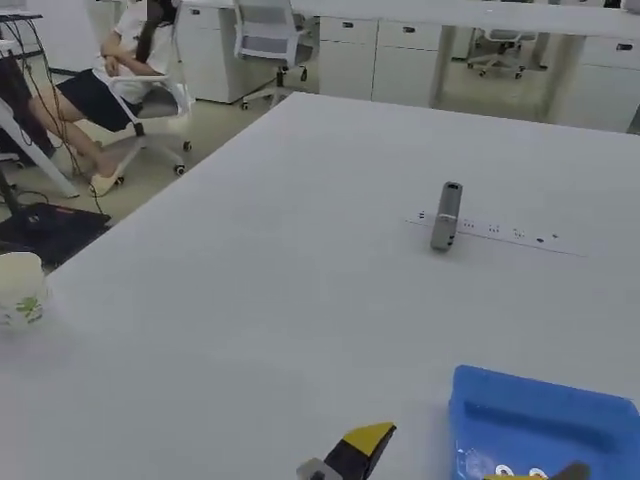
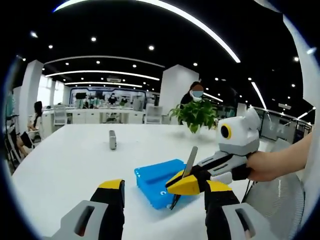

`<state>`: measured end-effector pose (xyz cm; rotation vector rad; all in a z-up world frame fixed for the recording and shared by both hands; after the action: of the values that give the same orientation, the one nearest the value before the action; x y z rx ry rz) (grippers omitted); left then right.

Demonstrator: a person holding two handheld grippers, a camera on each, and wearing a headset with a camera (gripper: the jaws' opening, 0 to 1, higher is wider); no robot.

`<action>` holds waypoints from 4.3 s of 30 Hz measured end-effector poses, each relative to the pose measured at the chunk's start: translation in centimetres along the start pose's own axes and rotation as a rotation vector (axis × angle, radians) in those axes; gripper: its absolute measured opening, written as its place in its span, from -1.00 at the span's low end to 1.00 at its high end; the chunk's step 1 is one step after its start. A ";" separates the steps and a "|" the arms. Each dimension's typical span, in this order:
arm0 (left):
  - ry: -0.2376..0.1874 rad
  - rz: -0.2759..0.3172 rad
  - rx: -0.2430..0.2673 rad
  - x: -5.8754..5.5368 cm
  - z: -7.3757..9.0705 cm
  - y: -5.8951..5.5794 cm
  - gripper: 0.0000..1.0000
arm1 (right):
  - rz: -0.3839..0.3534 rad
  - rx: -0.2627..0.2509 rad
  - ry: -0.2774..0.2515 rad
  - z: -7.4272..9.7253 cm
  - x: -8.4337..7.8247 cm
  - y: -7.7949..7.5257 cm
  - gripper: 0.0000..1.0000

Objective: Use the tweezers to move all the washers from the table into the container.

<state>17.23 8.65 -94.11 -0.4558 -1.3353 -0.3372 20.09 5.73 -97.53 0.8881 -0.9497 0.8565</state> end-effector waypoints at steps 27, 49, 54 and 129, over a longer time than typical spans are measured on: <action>-0.011 -0.018 0.008 0.1 0.1 0.3 0.17 | 0.092 -0.155 0.072 -3.4 0.2 -6.7 -0.95; -0.031 0.028 0.035 0.3 0.3 0.8 0.15 | 0.093 -0.102 0.137 -4.0 -2.5 -7.7 -0.93; -0.031 0.031 0.022 0.3 0.2 0.6 0.17 | 0.101 -0.096 0.130 -3.8 -2.4 -7.4 -0.93; 0.392 -0.258 -0.701 -0.9 -1.1 -8.1 -0.82 | 0.344 0.262 0.322 5.3 -6.6 3.1 -0.95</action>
<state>14.02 1.05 -94.11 -0.7521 -0.8619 -1.0698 13.54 0.72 -101.25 0.7859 -0.7253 1.3985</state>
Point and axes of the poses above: the centre of the closed fingertips' face, and the gripper's own axes: z roughly backward along the fingers, y roughly to its left, x roughly out of its top, the point moved 1 cm from there along z, roughly backward along the fingers, and after that the axes turned 2 degrees about -y, right-handed, at the moved point
